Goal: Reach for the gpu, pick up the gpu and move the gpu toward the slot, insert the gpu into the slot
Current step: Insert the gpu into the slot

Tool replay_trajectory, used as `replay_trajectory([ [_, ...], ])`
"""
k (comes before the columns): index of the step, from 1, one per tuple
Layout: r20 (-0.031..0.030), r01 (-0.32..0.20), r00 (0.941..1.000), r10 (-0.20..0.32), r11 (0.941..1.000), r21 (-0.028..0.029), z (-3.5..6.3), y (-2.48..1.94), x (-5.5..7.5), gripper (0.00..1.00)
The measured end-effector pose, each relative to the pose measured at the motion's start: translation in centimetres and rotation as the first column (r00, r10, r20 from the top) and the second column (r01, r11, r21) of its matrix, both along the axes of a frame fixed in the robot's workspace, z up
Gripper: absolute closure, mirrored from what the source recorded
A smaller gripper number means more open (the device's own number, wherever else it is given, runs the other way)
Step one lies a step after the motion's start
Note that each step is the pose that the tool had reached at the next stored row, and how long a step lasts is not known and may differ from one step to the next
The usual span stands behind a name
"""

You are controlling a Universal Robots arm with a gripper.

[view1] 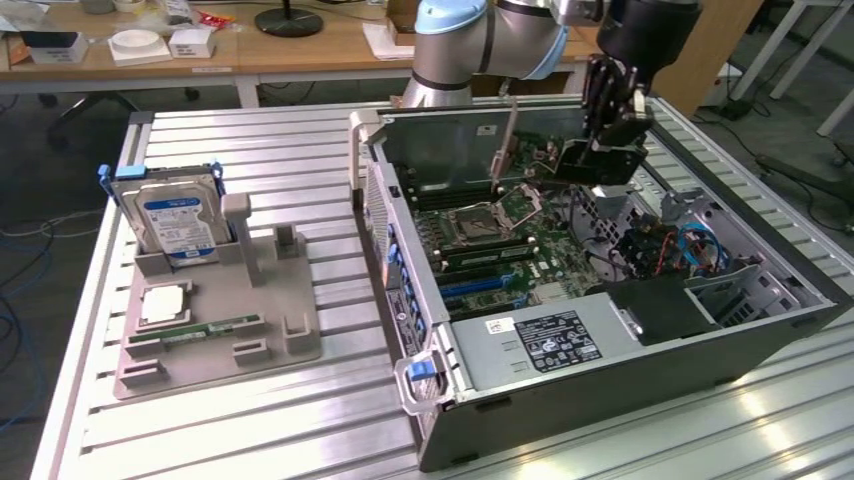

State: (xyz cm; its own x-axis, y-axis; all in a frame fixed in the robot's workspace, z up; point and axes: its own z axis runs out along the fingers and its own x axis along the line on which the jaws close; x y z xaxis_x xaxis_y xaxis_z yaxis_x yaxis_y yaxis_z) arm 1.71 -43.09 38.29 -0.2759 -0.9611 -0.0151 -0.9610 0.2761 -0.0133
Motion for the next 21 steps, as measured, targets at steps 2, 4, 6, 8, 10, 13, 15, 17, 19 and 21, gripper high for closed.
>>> replay_trajectory([
  [2,0.0000,-0.032,0.9995,0.032,0.9995,0.0000,-0.05,0.00,0.00,0.74],
  [4,0.0000,-0.069,0.9976,0.069,0.9976,0.0000,-0.10,0.00,0.00,0.74],
  [6,0.0000,-0.105,0.9945,0.105,0.9945,-0.0001,-0.14,0.00,0.00,0.74],
  [8,0.0000,-0.141,0.9901,0.141,0.9901,-0.0001,-0.18,0.00,0.00,0.74],
  [10,0.0000,-0.177,0.9842,0.177,0.9842,0.0000,-0.23,0.00,0.00,0.74],
  [13,0.0000,-0.203,0.9791,0.203,0.9791,0.0000,-0.29,0.00,-0.05,0.74],
  [15,-0.0001,-0.205,0.9787,0.205,0.9787,0.0000,-0.32,0.00,-0.27,0.74],
  [17,-0.0001,-0.213,0.9771,0.213,0.9771,-0.0001,-0.36,0.00,-0.56,0.74],
  [19,-0.0001,-0.231,0.9729,0.231,0.9729,-0.0002,-0.41,0.00,-0.64,0.74],
  [21,-0.0001,-0.256,0.9668,0.256,0.9668,-0.0003,-0.49,0.00,-0.71,0.74],
])
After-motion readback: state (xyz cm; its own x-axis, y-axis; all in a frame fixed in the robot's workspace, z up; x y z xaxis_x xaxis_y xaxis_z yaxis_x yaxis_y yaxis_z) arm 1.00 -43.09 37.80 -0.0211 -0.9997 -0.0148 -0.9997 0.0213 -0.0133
